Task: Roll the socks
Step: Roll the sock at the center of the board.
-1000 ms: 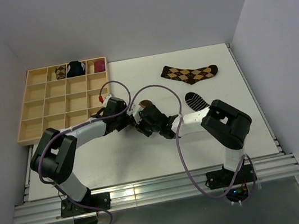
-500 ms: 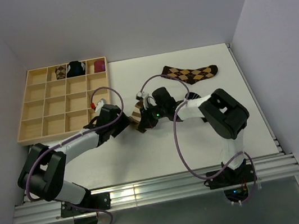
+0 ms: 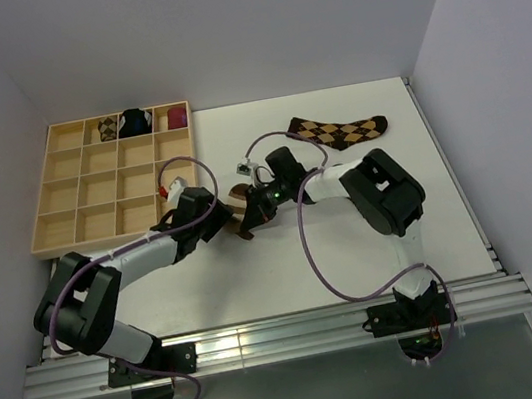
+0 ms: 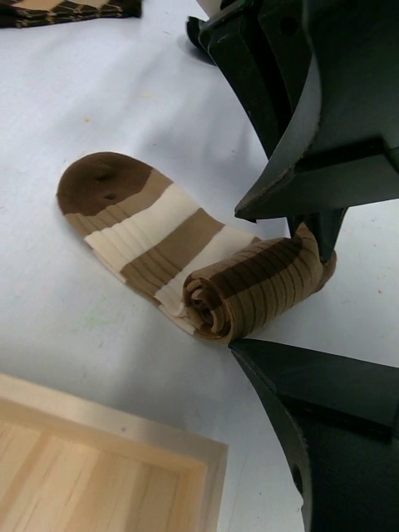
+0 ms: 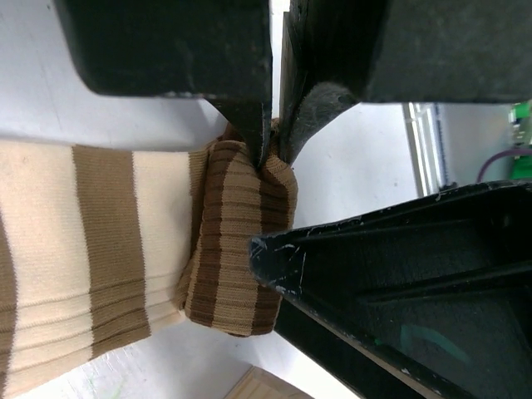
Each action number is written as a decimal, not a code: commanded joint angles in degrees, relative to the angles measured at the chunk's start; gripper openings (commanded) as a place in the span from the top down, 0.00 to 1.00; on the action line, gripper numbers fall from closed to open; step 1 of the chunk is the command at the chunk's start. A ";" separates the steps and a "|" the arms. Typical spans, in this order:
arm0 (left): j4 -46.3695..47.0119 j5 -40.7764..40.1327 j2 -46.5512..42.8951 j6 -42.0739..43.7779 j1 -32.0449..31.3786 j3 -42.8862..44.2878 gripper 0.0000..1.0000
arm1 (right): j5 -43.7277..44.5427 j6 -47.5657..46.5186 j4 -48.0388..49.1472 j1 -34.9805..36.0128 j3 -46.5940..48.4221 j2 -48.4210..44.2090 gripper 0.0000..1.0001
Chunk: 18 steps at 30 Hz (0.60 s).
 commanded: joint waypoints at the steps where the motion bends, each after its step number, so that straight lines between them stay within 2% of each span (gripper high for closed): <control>1: 0.98 -3.29 0.27 -3.37 0.36 -0.72 0.36 | -2.06 1.12 -3.49 -0.41 3.09 2.18 1.00; 16: -0.87 -3.30 4.67 -9.00 0.80 -2.65 0.43 | -2.33 6.04 -3.76 -1.55 5.47 5.17 1.00; 18: -1.83 -3.39 5.54 -8.92 0.98 -2.13 0.47 | -2.07 7.27 -2.88 -1.64 5.03 5.00 1.00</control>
